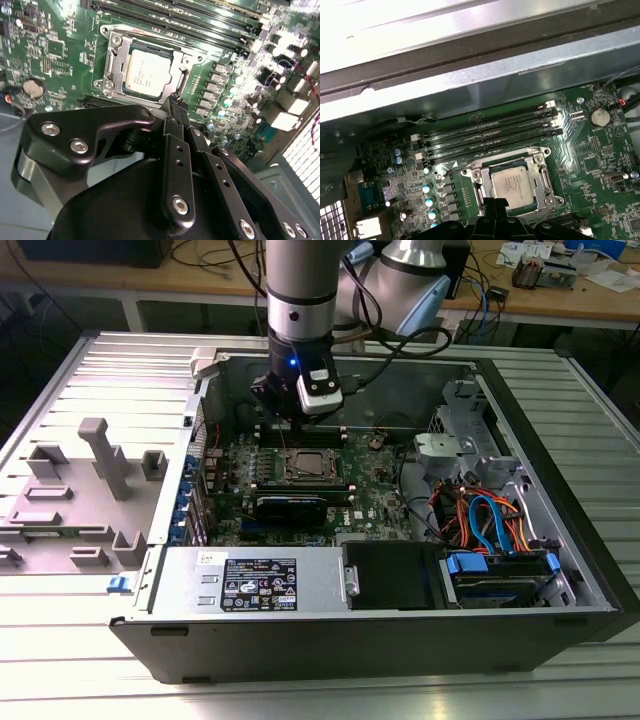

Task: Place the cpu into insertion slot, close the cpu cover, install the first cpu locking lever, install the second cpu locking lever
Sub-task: 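Install the first cpu locking lever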

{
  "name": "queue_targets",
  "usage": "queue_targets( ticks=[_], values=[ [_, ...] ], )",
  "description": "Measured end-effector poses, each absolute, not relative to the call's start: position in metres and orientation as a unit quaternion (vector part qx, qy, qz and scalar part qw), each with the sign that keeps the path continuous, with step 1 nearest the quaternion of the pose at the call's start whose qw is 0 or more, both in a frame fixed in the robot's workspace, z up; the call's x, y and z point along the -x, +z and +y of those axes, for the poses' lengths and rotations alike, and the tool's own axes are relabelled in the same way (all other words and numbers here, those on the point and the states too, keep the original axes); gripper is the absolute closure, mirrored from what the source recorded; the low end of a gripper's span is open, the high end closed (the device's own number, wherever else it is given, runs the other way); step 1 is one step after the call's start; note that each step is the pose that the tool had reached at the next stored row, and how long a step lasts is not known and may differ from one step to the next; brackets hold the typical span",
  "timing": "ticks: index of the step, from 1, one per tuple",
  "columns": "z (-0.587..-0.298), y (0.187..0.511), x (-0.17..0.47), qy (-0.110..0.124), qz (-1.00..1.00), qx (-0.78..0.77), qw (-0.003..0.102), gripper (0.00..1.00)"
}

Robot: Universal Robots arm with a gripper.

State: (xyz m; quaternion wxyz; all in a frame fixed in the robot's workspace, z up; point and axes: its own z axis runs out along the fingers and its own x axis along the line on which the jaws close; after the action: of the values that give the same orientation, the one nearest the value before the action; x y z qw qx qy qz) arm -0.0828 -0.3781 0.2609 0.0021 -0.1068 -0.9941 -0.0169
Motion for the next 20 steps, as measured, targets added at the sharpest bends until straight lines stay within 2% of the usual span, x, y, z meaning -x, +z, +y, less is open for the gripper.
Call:
queue_targets(
  ticks=[20],
  values=[
    [-0.378, 0.256, 0.122, -0.021, -1.000, 0.017, 0.003, 0.89]
  ],
)
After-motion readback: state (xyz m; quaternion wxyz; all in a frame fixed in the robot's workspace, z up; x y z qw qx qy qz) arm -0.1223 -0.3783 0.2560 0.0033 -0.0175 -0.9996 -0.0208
